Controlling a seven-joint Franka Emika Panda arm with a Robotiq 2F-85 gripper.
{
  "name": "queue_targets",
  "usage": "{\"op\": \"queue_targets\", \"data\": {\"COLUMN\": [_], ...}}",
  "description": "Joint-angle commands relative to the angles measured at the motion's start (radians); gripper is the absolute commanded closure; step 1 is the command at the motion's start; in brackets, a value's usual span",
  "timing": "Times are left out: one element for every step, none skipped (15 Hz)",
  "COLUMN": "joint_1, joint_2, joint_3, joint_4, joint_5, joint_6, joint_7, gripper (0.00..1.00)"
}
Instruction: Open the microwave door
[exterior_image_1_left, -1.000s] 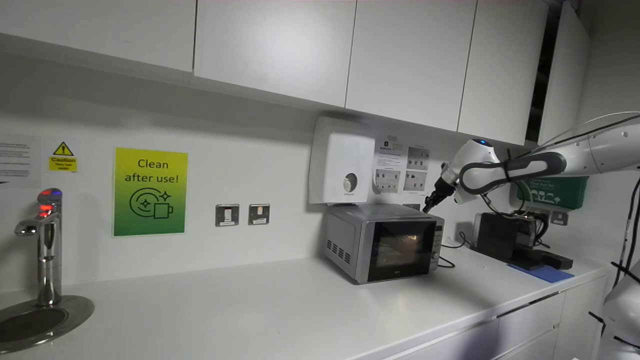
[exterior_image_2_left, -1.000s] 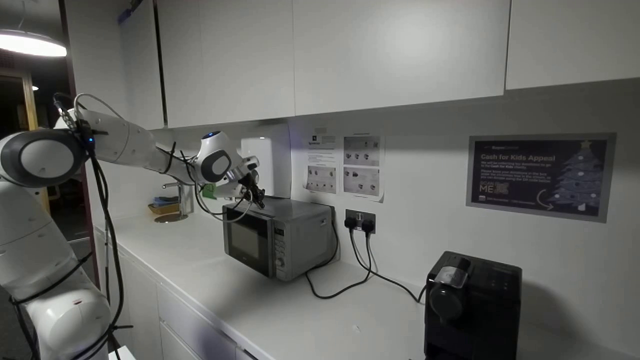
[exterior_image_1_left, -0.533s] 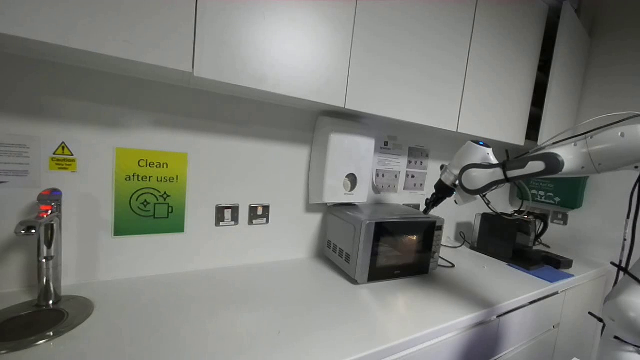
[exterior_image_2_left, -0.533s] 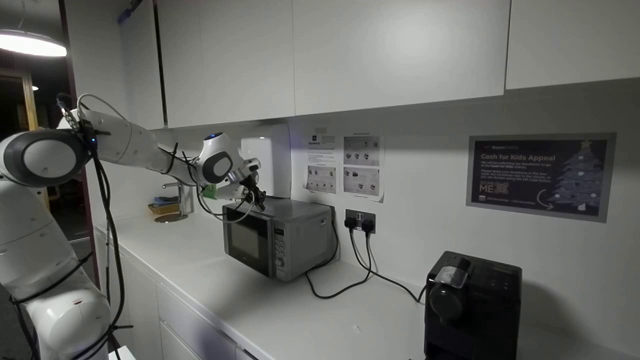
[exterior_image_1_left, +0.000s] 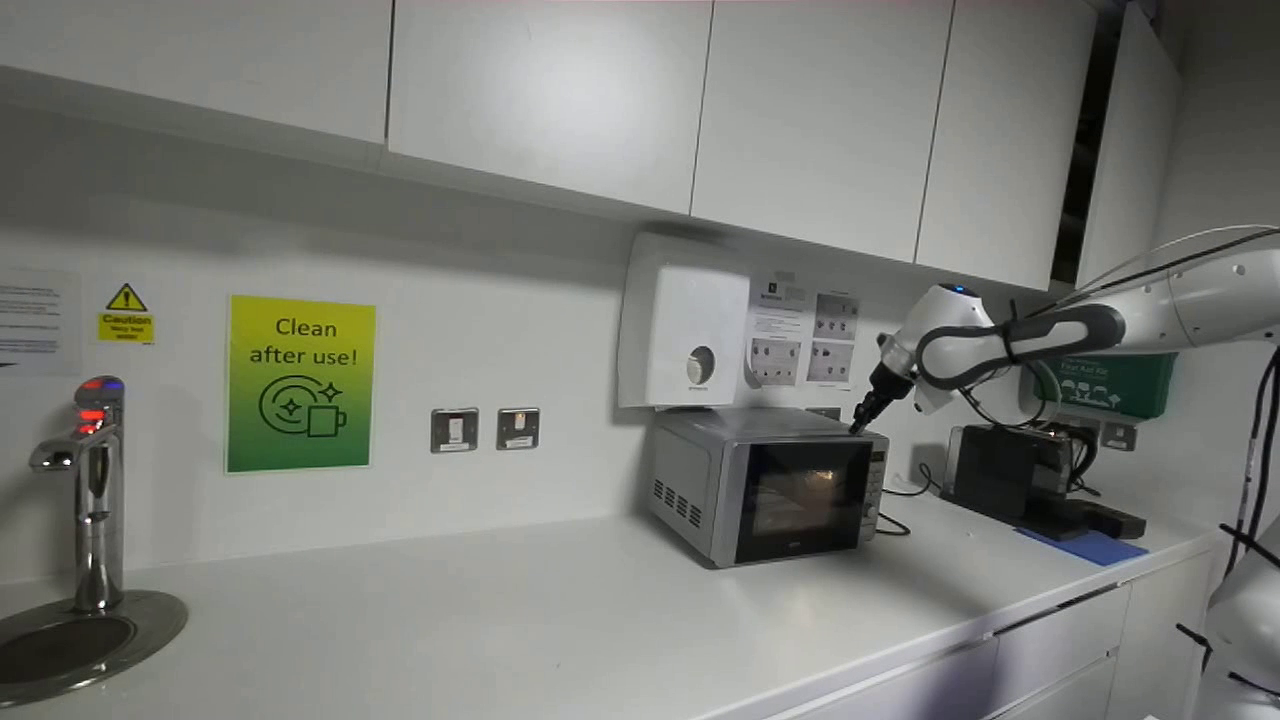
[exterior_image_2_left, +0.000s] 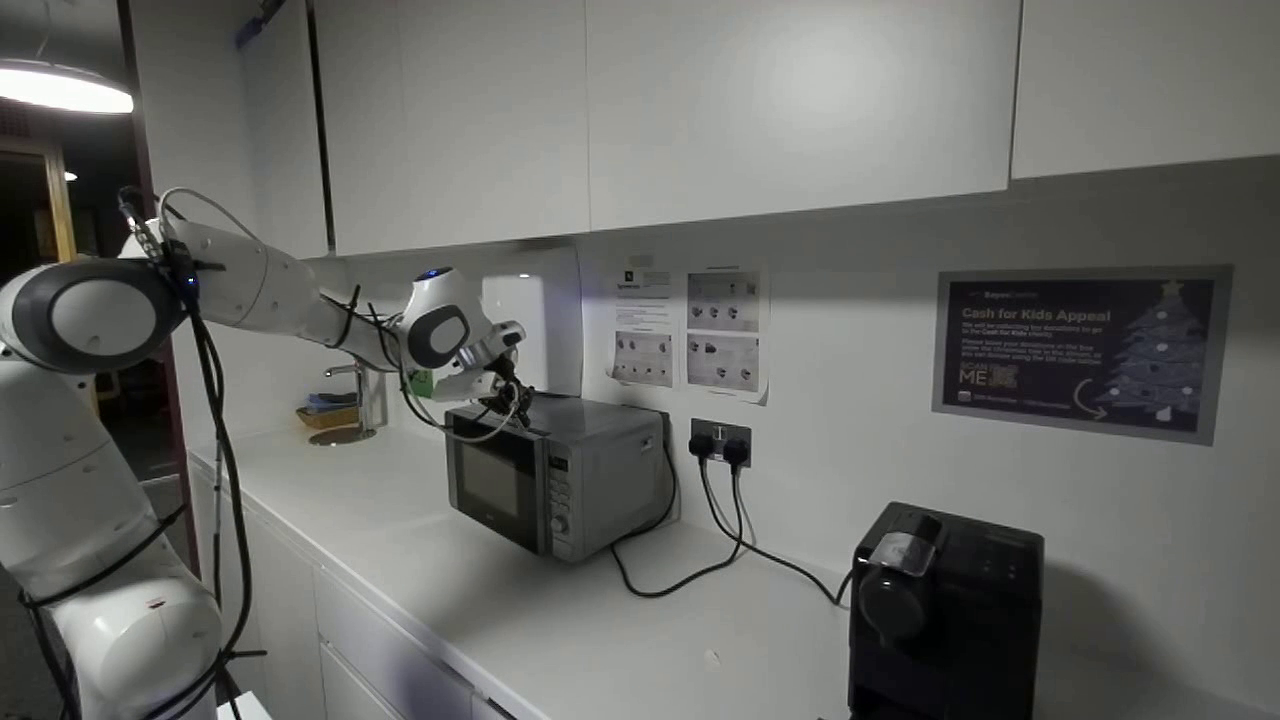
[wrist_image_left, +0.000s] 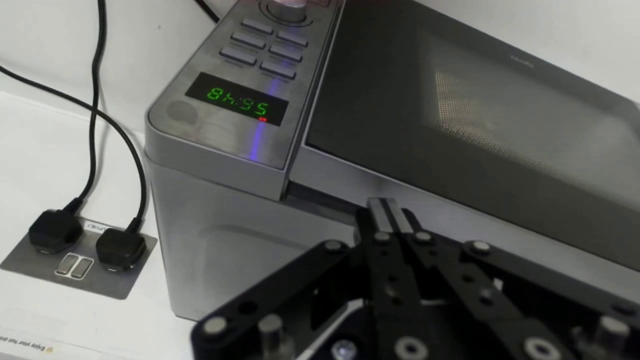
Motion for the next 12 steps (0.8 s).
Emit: {"op": "queue_targets", "data": {"joint_1": [0.02, 0.018, 0.017, 0.017, 0.015, 0.015, 0.015, 0.015, 0.015, 0.013, 0.013, 0.014], "joint_2": [0.034, 0.038, 0.043, 0.046, 0.048, 0.051, 0.053, 0.055, 0.058, 0.06, 0.061, 0.062], "joint_3": [-0.024, -0.022, -0.022, -0.022, -0.021, -0.021, -0.021, -0.021, -0.021, -0.02, -0.02, -0.021], "joint_4": [0.047, 0.05, 0.051, 0.053, 0.054, 0.055, 0.058, 0.058, 0.058, 0.058, 0.057, 0.057], "joint_5": [0.025, 0.021, 0.019, 0.018, 0.015, 0.014, 0.015, 0.015, 0.015, 0.01, 0.009, 0.012], "joint_6": [-0.026, -0.023, -0.021, -0.016, -0.012, -0.006, -0.004, 0.001, 0.005, 0.007, 0.012, 0.014], "joint_7": [-0.075, -0.078, -0.083, -0.088, -0.09, -0.092, -0.095, -0.097, -0.1, -0.1, -0.101, -0.104], "gripper": [1.0, 1.0, 1.0, 1.0, 1.0, 1.0, 1.0, 1.0, 1.0, 1.0, 1.0, 1.0]}}
